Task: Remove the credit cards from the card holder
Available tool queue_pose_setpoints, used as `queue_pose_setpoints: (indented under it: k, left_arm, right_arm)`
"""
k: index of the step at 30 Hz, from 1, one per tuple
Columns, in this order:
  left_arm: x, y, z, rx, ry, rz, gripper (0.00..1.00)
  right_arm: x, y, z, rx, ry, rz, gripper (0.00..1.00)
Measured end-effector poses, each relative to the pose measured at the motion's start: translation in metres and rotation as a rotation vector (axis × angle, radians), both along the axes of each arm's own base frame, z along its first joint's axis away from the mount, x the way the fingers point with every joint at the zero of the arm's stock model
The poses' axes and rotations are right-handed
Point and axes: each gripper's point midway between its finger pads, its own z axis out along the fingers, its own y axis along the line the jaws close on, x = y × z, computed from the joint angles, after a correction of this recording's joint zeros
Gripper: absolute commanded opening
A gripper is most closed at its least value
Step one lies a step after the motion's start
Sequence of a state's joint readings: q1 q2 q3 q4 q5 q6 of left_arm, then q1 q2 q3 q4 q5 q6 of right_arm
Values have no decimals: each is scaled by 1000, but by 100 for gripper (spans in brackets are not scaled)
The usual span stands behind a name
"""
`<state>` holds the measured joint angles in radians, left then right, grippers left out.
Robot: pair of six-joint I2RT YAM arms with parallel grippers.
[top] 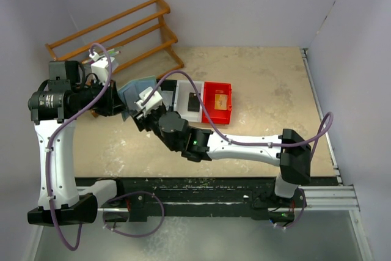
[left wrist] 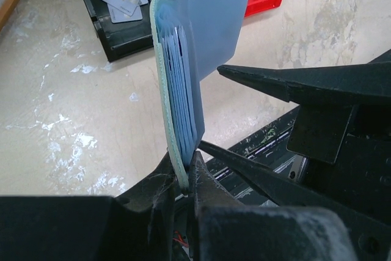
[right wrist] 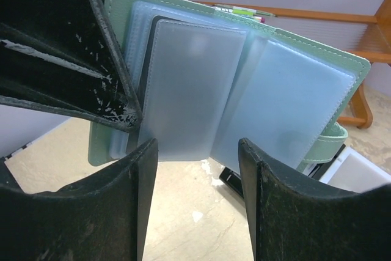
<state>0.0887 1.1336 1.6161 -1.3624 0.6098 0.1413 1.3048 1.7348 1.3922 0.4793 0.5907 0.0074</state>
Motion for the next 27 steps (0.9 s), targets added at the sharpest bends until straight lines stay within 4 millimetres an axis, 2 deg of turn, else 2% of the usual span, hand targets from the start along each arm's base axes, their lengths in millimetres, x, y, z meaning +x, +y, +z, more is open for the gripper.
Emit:
queue_pose_setpoints:
  k: [13, 17, 21, 24, 27]
  left_arm:
    - [-4, -1, 6, -5, -6, -5, 0]
    - [-4, -1, 11, -3, -18, -5, 0]
    - [-6, -1, 9, 3, -15, -12, 0]
    - [-6, 0, 8, 15, -23, -27, 0]
    - [-6, 1, 6, 36, -45, -41, 0]
  right_arm:
    - [28, -24, -1, -7, 4, -139, 52]
    - [32, -26, -1, -5, 3, -148, 57]
    - [27, -22, 4, 9, 19, -93, 63]
    - [18, -24, 17, 27, 57, 14, 66]
    - [20, -35, 53, 68, 77, 63, 67]
